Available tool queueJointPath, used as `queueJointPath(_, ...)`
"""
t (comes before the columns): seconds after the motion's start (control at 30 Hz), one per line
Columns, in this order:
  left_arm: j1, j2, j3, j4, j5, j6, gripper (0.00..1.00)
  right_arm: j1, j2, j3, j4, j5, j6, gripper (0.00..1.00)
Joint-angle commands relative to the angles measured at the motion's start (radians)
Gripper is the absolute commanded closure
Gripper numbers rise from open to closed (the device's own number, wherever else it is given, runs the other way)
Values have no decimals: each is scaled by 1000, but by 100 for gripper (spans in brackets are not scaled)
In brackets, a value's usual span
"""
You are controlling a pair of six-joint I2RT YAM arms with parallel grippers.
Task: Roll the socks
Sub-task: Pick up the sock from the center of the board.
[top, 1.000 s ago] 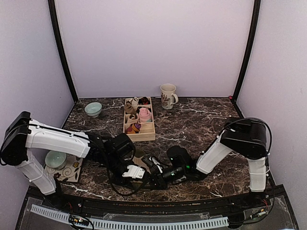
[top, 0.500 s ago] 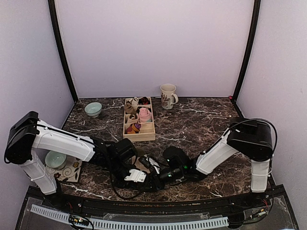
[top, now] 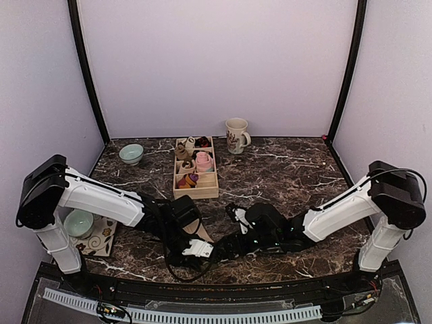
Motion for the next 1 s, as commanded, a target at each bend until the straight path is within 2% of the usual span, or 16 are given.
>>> queueJointPath(0.0, 34, 100, -11, -118, -76, -26, 100, 3, -21, -57, -493, 324, 120, 1)
queueJointPath(0.1, 56, 120, 17, -160, -45, -30, 100, 56, -95, -33, -646, 568, 195, 1)
queueJointPath(0.17, 73, 128, 30, -181, -23, -27, 100, 87, -181, -28, -671, 664, 226, 1)
queueJointPath(0.3, 108, 160, 65, -247, 30, 1, 100, 108, -396, -125, -365, 573, -46, 1)
queueJointPath(0.43, 154, 219, 132, -328, 113, 13, 100, 174, -629, -208, -171, 647, -318, 1)
queueJointPath(0.5, 177, 237, 151, -360, 153, 23, 100, 176, -743, -225, -137, 692, -369, 1)
queueJointPath(0.53, 183, 244, 157, -373, 163, 29, 100, 177, -780, -225, -140, 749, -370, 1)
queueJointPath(0.6, 187, 259, 167, -393, 177, 37, 100, 171, -847, -195, -218, 929, -257, 1)
queueJointPath(0.67, 189, 275, 179, -418, 204, 48, 100, 162, -910, -203, -227, 991, -145, 1)
queueJointPath(0.7, 190, 284, 187, -431, 219, 48, 100, 155, -933, -235, -154, 912, -181, 1)
queueJointPath(0.73, 191, 293, 195, -439, 231, 47, 100, 152, -948, -281, -45, 774, -319, 2)
queueJointPath(0.77, 192, 302, 202, -446, 239, 49, 100, 153, -940, -296, -12, 630, -418, 1)
queueJointPath(0.87, 193, 318, 215, -449, 248, 47, 100, 169, -811, -193, -198, 519, -483, 1)
queueJointPath(0.97, 195, 325, 221, -440, 243, 49, 100, 258, -730, -162, -226, 488, -581, 1)
